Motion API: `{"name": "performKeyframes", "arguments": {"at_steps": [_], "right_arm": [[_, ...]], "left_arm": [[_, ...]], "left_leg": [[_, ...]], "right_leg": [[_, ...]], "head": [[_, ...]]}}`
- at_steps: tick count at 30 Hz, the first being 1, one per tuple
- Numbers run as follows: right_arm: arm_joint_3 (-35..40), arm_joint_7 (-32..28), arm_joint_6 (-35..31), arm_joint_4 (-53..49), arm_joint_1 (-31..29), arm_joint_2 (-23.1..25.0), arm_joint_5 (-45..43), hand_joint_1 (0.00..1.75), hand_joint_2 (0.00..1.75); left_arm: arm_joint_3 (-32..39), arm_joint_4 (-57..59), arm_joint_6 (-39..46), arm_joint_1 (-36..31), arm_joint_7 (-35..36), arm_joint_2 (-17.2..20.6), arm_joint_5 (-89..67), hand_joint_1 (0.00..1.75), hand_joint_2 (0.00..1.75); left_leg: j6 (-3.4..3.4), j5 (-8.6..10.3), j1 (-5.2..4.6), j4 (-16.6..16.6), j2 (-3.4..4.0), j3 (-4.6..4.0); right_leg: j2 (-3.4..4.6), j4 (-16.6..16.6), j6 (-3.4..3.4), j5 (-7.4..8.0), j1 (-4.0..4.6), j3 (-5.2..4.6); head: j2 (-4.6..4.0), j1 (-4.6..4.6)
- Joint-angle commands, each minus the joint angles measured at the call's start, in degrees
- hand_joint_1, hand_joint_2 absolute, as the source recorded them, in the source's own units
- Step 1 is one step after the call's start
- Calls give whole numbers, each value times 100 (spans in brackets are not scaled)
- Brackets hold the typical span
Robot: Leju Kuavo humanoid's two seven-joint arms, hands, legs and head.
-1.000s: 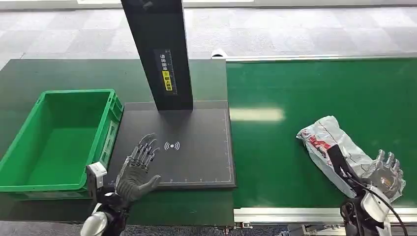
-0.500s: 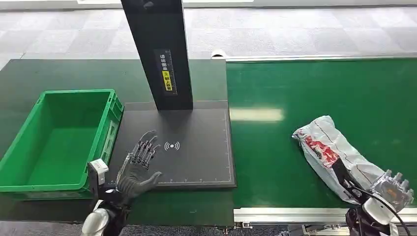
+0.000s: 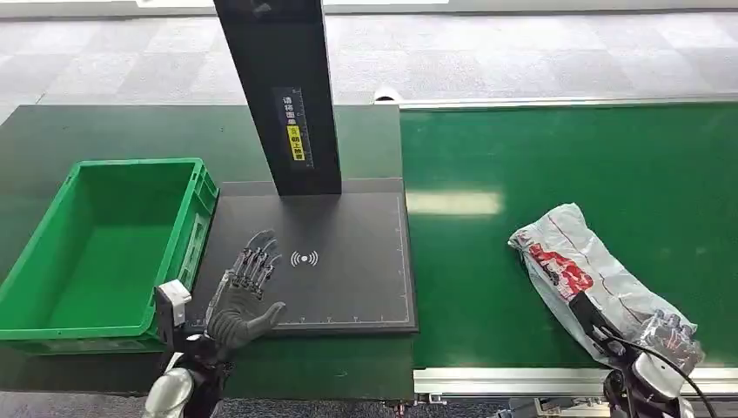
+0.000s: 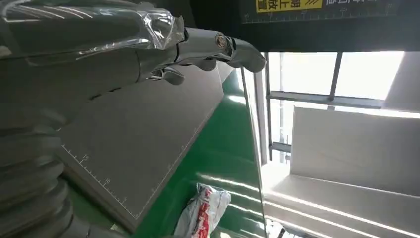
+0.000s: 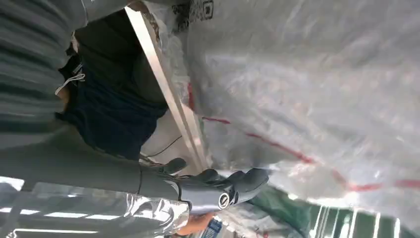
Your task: Moved the parcel from conveyor to table for the left to box.
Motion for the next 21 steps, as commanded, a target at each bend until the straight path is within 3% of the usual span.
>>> {"name": "performKeyframes", "arguments": {"at_steps": [1,2,3,4,5,9,21], "right_arm": [[521,-740,419,949,-313,-27,-297,0,175],[521,-740,419,949,-313,-27,-297,2,175],[682,-931,287,846,-299,6,-332,155,175],[695,-916,295,846,-308,34,-326,155,175],[764,-921,316,764,-295,45,-314,175,175],[819,-966,322,653,-239,42,-352,175,175],[1137,-1110,281,328,-103,-19,-523,175,175]], "left_arm": [[102,434,29,-224,49,-10,-7,0,175],[102,434,29,-224,49,-10,-7,0,175],[126,350,41,-163,45,9,4,0,175],[131,348,39,-150,44,15,7,0,175],[143,249,29,-94,43,24,20,0,175],[144,198,19,-68,54,33,36,0,175],[222,21,41,101,74,27,52,0,175]], "left_leg": [[7,2,3,-7,14,15],[6,1,2,-5,13,16],[4,0,3,-3,10,18],[6,3,3,-6,16,20],[6,2,3,-5,26,21],[8,-10,2,-4,68,25],[16,-2,3,1,48,30]], "right_leg": [[8,-12,-7,6,5,13],[7,-9,-6,5,4,15],[5,-7,-4,3,4,18],[8,-11,-7,8,5,18],[17,-10,-5,11,5,18],[51,-6,-9,20,3,18],[42,-6,1,24,5,19]], "head": [[0,2],[0,2],[0,2],[0,4],[0,2],[0,2],[0,2]]}}
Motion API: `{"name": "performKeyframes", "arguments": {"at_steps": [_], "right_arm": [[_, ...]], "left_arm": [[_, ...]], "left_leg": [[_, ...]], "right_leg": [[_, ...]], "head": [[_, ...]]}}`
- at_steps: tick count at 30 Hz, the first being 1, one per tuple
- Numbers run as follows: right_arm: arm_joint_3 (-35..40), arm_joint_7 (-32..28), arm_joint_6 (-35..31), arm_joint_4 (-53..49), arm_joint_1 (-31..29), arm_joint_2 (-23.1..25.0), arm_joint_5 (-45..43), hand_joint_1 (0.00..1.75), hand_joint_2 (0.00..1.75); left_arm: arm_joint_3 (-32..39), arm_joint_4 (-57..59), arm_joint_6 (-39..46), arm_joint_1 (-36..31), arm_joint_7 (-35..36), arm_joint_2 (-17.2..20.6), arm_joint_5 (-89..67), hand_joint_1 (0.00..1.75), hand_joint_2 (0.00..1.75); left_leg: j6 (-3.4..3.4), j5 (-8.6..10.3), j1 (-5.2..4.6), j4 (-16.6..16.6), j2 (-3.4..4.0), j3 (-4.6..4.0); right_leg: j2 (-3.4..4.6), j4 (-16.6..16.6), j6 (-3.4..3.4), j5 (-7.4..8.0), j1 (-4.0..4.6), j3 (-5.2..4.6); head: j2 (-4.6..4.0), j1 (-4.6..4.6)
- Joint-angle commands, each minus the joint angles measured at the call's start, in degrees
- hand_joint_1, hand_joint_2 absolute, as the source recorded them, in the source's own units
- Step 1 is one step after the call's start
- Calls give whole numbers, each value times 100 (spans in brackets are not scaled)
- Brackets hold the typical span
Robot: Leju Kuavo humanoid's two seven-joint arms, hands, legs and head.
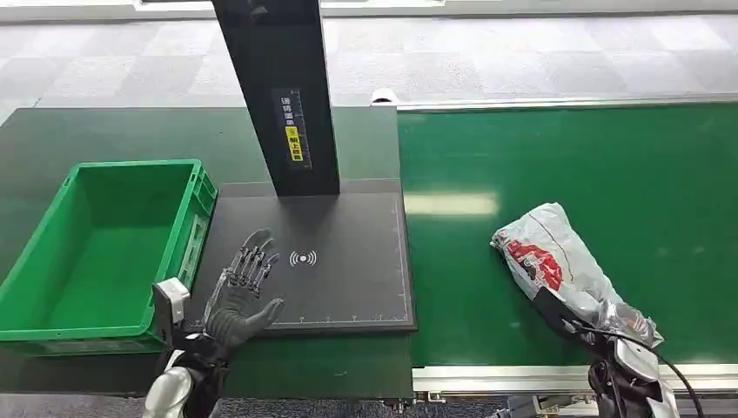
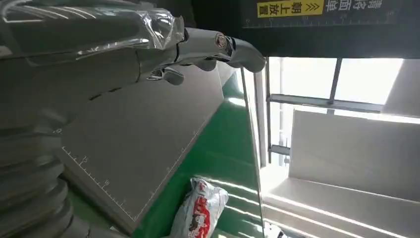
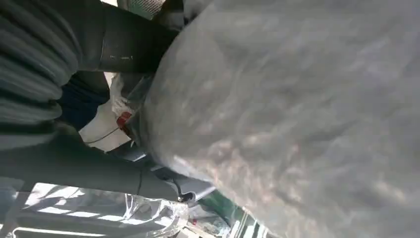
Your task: Moved the parcel from conveyor to table for the left to box.
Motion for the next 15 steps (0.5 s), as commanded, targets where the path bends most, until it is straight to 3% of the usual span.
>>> {"name": "performKeyframes", "arguments": {"at_steps": [1,4,5,7,8,11,15], "right_arm": [[401,-109,14,44,107,64,-101,175,175],[491,-227,-233,-8,80,45,-114,175,175],[583,-57,-940,-73,-5,44,191,175,0],[547,-93,-1612,-409,-182,139,405,175,0],[507,-78,-1516,-559,-198,155,424,175,0],[-55,-806,-2492,-1355,-225,583,-307,175,0],[-88,-814,-2478,-1602,-155,623,-337,175,0]], "left_arm": [[122,8,-3,94,37,44,13,0,175],[144,-42,7,137,33,43,12,0,175],[185,-173,4,243,23,40,24,0,175],[246,-449,-28,474,-20,35,35,0,175],[260,-532,-45,528,-22,30,36,0,175],[275,-531,-102,486,-22,6,29,0,175],[255,-459,-103,416,-23,-6,21,0,175]], "left_leg": [[3,-1,1,-3,3,1],[6,2,1,-6,4,-5],[4,0,0,-4,3,-4],[3,-4,-3,0,20,-7],[7,-3,-4,-2,35,-13],[4,-4,-7,1,34,-32],[2,2,-4,0,8,-24]], "right_leg": [[1,-4,-4,0,2,2],[-1,-8,-8,3,4,-4],[-1,-4,-7,1,1,-3],[18,3,-4,2,-2,-12],[29,2,-11,7,-2,-24],[28,10,-11,4,-5,-34],[6,5,-5,1,-3,-24]], "head": [[0,0],[0,0],[0,0],[0,0],[0,0],[0,0],[0,-2]]}}
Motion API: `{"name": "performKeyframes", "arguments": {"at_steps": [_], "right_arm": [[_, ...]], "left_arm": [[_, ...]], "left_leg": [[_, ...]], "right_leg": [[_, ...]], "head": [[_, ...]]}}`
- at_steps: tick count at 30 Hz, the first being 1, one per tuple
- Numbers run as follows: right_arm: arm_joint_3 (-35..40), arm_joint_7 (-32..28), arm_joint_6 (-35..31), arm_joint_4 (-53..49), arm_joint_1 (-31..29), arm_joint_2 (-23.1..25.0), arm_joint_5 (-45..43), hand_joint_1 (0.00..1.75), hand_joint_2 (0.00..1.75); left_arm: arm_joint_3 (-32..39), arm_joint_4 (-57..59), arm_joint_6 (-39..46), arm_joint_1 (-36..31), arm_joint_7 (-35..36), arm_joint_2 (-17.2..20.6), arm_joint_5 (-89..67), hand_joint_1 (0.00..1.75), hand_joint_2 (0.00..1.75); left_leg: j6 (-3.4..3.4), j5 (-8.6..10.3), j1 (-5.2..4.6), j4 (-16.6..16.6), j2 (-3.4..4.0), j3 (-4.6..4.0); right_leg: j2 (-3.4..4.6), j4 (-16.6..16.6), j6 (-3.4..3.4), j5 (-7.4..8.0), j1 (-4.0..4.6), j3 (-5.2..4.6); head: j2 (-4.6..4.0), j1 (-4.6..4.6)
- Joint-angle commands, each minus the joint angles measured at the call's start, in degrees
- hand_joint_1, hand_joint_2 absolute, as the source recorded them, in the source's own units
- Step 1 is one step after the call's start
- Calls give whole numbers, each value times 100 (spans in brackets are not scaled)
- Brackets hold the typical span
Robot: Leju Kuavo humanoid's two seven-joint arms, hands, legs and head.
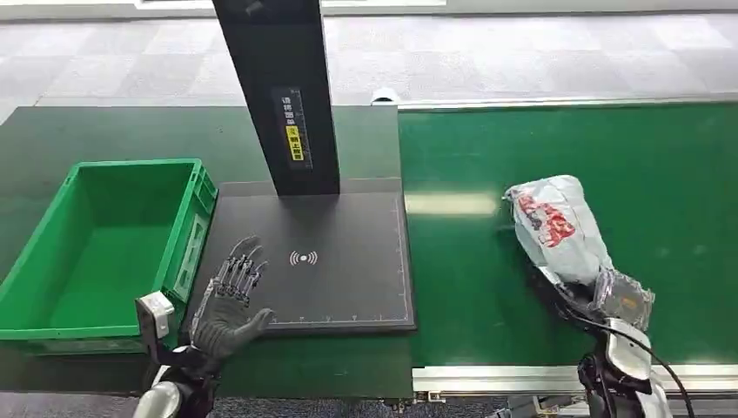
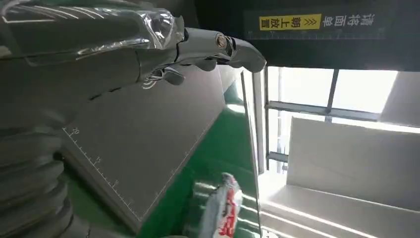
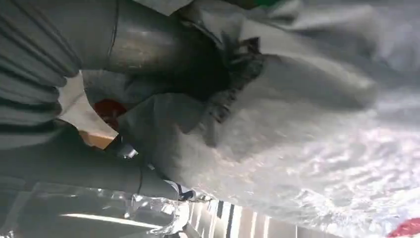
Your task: Moved the parcel from conveyor to table for the left to box.
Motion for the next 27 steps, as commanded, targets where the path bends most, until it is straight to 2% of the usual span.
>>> {"name": "performKeyframes", "arguments": {"at_steps": [1,2,3,7,11,13,16,18,22,27], "right_arm": [[-404,-290,-386,-962,-165,501,-317,175,0],[-407,-290,-385,-956,-153,500,-317,175,0],[-491,-649,-831,-1043,-149,570,-560,175,0],[-621,-1399,-1580,-1863,219,741,-1376,175,0],[-299,-2332,-2181,-2584,532,812,-2063,175,0],[2,-2501,-1995,-2780,585,834,-2142,175,0],[1140,-2840,-1474,-2967,658,712,-1825,175,0],[1373,-2788,-1415,-2933,674,721,-1779,175,0],[2391,-2884,-944,-2636,659,578,-1595,175,0],[2608,-2846,-906,-2505,645,584,-1585,175,0]], "left_arm": [[117,0,-46,-6,5,-4,-3,0,175],[118,3,-46,-6,5,-3,-3,0,175],[102,26,-61,-26,-29,4,-11,0,175],[-35,318,-102,-297,-55,31,-41,0,175],[-127,521,28,-456,-219,81,14,0,175],[-103,487,115,-456,-265,93,56,0,175],[-1,366,440,-454,-418,155,217,0,175],[-1,340,447,-452,-416,182,243,0,175],[74,262,668,-391,-528,168,355,0,175],[72,230,782,-372,-578,191,344,0,175]], "left_leg": [[3,-2,-2,0,9,-1],[4,-2,-2,-1,10,-1],[5,-2,-2,-1,5,0],[2,1,-6,0,-5,-8],[2,3,-6,-4,-15,-4],[1,0,-6,-1,-7,-6],[1,-2,-4,-3,13,-6],[1,-1,-2,-4,20,-7],[2,-1,-1,-5,10,0],[4,0,-2,-7,10,0]], "right_leg": [[6,2,-5,0,-1,-7],[7,0,-6,0,0,-6],[2,-1,-4,-1,0,-3],[-5,3,-4,-2,-4,-8],[-16,-1,-9,-4,-3,-6],[-4,1,-6,-2,-4,-11],[12,1,-6,1,-2,-14],[15,1,-8,3,1,-15],[8,-3,-5,0,2,-6],[8,-4,-7,-1,2,-6]], "head": [[0,-2],[0,0],[0,0],[0,0],[0,0],[0,0],[0,0],[0,0],[0,0],[0,0]]}}
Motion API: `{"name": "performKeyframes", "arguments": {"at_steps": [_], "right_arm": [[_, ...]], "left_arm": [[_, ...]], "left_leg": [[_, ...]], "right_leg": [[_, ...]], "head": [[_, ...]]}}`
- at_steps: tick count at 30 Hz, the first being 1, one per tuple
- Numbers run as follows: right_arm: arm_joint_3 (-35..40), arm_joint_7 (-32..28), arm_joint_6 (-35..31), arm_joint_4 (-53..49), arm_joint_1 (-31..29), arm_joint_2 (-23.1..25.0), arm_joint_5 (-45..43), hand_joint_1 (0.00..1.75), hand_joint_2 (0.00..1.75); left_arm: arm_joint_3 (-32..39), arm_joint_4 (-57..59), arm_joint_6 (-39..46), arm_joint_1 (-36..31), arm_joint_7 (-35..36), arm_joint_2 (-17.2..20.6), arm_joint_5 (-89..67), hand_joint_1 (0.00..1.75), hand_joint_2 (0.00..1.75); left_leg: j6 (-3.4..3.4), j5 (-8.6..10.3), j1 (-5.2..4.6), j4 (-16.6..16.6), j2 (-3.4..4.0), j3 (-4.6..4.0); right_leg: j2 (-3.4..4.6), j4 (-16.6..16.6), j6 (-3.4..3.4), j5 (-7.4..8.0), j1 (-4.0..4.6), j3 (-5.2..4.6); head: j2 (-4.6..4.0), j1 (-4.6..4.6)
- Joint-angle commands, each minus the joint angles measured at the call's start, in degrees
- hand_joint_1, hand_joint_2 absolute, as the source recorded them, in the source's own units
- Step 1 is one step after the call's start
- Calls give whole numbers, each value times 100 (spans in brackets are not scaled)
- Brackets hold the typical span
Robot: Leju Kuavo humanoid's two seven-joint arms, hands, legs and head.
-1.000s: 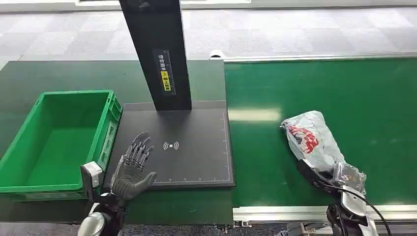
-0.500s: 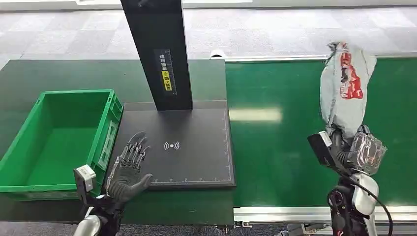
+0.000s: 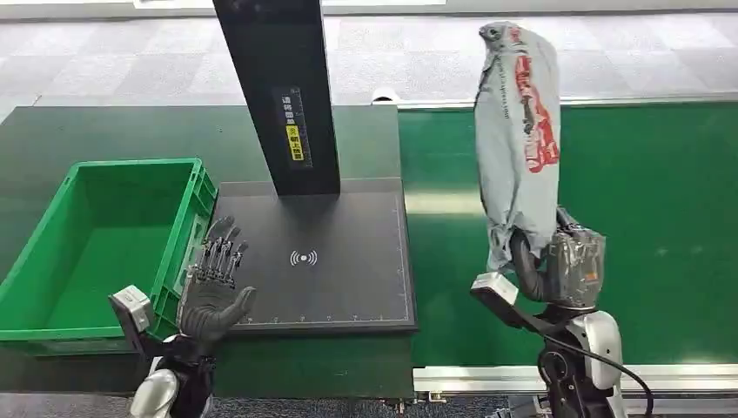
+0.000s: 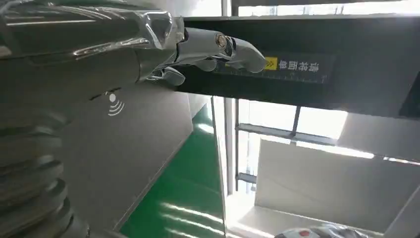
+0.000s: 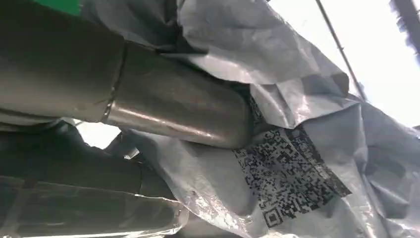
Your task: Moved the parcel from conveyor to table for the left to box.
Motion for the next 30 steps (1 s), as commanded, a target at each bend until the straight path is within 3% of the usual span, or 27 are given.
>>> {"name": "performKeyframes", "arguments": {"at_steps": [1,3,4,9,12,13,18,22,30], "right_arm": [[1210,5,124,212,-68,-113,10,175,0],[1201,5,123,208,-76,-128,10,175,0],[1335,-14,328,231,-90,-200,-12,175,175],[1955,37,627,902,-288,-334,51,175,175],[2308,392,1001,1260,-434,-456,359,175,175],[2449,787,941,1461,-485,-537,915,175,175],[2454,802,886,1515,-451,-551,943,175,175],[2517,1242,903,1644,-415,-590,1554,175,175],[2599,1195,719,1881,-373,-652,1812,175,175]], "left_arm": [[62,162,127,-59,-60,158,16,0,175],[61,162,128,-59,-61,157,16,0,175],[110,135,313,-46,-145,121,33,0,175],[120,-203,1059,52,-589,91,-138,0,175],[52,-207,1291,28,-563,128,-228,0,175],[42,-211,1325,29,-551,132,-295,0,175],[51,-224,1330,43,-551,118,-304,0,175],[71,-249,1441,64,-556,102,-531,0,175],[23,-102,1317,20,-525,190,-612,0,175]], "left_leg": [[2,-2,1,-2,3,3],[3,-1,0,-4,2,3],[6,0,1,-5,2,2],[4,-3,3,-2,15,3],[4,-1,1,-5,6,6],[3,-1,3,-4,4,4],[6,-1,1,-4,1,2],[6,-2,0,-6,2,3],[6,2,0,-10,-4,6]], "right_leg": [[2,-2,-5,-1,2,2],[-1,-4,-6,0,2,2],[-3,-6,-8,0,3,2],[11,-6,-6,3,5,2],[3,-7,-6,2,3,5],[0,-7,-4,1,4,6],[-4,-7,-4,1,2,5],[-4,-8,-6,0,2,5],[-10,-11,-8,1,2,7]], "head": [[0,0],[0,0],[0,-2],[0,0],[0,0],[0,0],[0,2],[0,0],[0,-2]]}}
